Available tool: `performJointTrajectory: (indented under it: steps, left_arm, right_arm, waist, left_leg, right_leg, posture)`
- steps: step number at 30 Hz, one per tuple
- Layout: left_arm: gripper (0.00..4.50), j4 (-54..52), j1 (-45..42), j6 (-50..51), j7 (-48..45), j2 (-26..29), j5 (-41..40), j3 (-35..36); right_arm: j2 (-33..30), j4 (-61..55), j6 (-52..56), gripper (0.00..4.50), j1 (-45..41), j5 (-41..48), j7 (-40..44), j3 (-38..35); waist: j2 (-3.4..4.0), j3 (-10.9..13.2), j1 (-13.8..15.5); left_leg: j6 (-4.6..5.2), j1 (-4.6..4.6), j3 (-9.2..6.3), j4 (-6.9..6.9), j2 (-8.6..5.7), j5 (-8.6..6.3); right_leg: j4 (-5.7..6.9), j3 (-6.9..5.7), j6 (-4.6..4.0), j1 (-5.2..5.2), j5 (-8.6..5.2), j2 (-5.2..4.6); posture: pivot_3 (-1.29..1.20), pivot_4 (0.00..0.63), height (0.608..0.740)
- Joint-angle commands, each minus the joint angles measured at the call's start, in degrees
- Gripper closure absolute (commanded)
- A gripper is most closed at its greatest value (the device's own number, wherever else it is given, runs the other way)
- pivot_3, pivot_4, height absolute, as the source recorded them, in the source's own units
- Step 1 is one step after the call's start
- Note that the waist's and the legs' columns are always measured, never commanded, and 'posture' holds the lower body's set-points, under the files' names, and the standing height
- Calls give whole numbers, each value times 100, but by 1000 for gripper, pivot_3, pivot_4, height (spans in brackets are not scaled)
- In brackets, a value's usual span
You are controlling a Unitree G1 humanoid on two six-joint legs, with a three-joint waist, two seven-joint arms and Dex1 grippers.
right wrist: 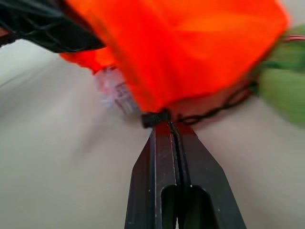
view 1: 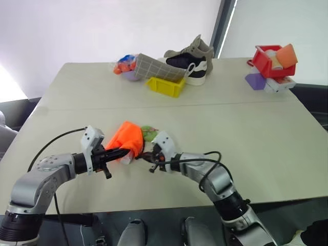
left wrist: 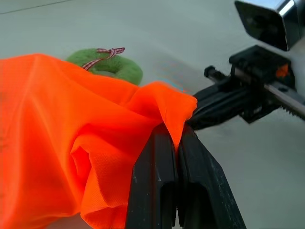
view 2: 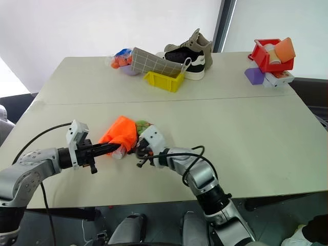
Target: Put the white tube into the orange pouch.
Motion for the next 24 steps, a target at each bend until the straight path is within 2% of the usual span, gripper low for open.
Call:
performJointTrajectory:
  steps: [1,6,11,24]
  left_arm:
    - [4500,-191,21,-144,-13,52,56,91]
    - [4500,-123,-8,-179,16,-43,86,49]
    - [4500,281,-396,214,265,-356,-425,452]
    - [4500,1295,-630,817,-201,-12,-950,960]
  right_arm:
    - [-51,-517,-63,4468,71,208,33,-191]
    - [-122,-655,-72,4468,134,261,68,-150]
    - [-145,-654,-114,4468,137,253,149,47]
    - [-128,-324,-378,4468,-93,103,238,304]
  waist:
    - [0,0,-24]
    - [1,0,-16]
    - [-3,-2,8]
    - [-2,-1,-19]
  left_leg:
    - [0,0,0,0,0,0]
    - [0,3,0,0,1,0]
    - [0,0,0,2,1,0]
    - [1,2,0,1,1,0]
  right_leg:
    - [0,0,0,-1,0,0]
    - [2,0,8,-1,-5,1]
    - [-1,0,8,2,-5,-1]
    - [2,0,8,0,-5,2]
  posture:
    - [0,150,740]
    - [0,150,740]
    - [0,150,740]
    - [0,150,740]
